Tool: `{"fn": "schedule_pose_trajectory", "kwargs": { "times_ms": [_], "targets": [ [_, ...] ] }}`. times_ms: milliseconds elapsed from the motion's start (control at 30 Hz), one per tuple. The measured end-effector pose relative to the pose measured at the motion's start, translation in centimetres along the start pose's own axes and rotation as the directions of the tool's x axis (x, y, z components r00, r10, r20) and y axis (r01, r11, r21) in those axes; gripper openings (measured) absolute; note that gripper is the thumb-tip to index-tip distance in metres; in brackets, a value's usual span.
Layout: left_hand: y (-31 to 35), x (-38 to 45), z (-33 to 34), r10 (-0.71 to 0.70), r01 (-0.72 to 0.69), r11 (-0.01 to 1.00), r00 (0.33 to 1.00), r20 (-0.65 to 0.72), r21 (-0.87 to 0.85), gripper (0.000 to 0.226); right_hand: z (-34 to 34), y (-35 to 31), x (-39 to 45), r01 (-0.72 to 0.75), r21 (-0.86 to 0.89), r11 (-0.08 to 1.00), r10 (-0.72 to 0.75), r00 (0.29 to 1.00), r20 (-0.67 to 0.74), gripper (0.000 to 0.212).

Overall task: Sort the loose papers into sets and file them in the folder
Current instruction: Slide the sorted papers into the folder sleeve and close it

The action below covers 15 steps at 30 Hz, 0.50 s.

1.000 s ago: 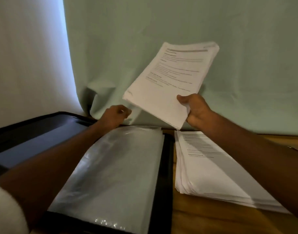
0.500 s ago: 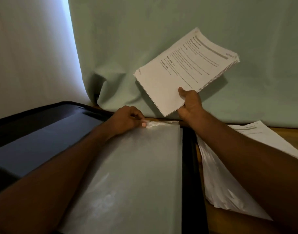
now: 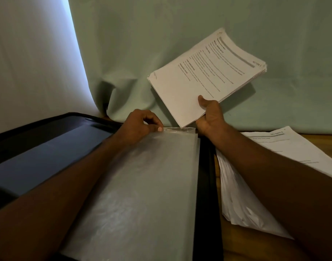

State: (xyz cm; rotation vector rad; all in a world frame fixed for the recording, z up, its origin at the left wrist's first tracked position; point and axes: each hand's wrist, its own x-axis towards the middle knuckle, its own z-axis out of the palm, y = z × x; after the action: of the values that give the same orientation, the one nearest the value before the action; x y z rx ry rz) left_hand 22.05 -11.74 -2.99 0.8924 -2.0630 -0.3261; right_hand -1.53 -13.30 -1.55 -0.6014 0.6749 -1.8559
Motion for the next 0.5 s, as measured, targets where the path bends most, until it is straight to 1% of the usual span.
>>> {"fn": "schedule_pose_trajectory", "kwargs": {
  "times_ms": [67, 167, 267, 333, 400, 500],
  "targets": [
    [0.2, 0.1, -0.1, 0.038, -0.038, 0.999, 0.999, -0.01, 0.006, 0.005, 0.4, -0.3, -0.1, 0.012, 0.002, 1.0, -0.012, 1.0, 0.001, 0.036],
    [0.2, 0.2, -0.2, 0.053, -0.053, 0.999, 0.998, -0.024, -0.003, 0.004, 1.2, -0.8, -0.3, 0.05, -0.018, 0.999, -0.05, 0.999, -0.003, 0.026],
    [0.3, 0.3, -0.3, 0.016, -0.017, 1.0, 1.0, -0.001, -0.02, 0.009, 2.6, -1.1, -0.2, 0.1, -0.022, 0.995, -0.1, 0.995, -0.004, 0.036],
    [0.7, 0.3, -0.3, -0.009, 0.01, 0.999, 1.0, 0.017, -0.053, 0.008, 3.7, -1.0, -0.6, 0.108, -0.073, 0.991, -0.106, 0.994, 0.018, 0.042],
    [1.0, 0.3, -0.3, -0.001, 0.003, 0.998, 1.0, 0.025, -0.07, 0.005, 4.4, -0.7, -1.2, 0.125, -0.134, 0.983, -0.12, 0.992, 0.04, 0.042],
    [1.3, 0.1, -0.4, 0.03, -0.023, 0.994, 0.998, 0.063, -0.108, 0.012, 4.7, -0.7, -1.8, 0.196, -0.193, 0.961, -0.187, 0.98, 0.068, 0.043]
  ]
}}
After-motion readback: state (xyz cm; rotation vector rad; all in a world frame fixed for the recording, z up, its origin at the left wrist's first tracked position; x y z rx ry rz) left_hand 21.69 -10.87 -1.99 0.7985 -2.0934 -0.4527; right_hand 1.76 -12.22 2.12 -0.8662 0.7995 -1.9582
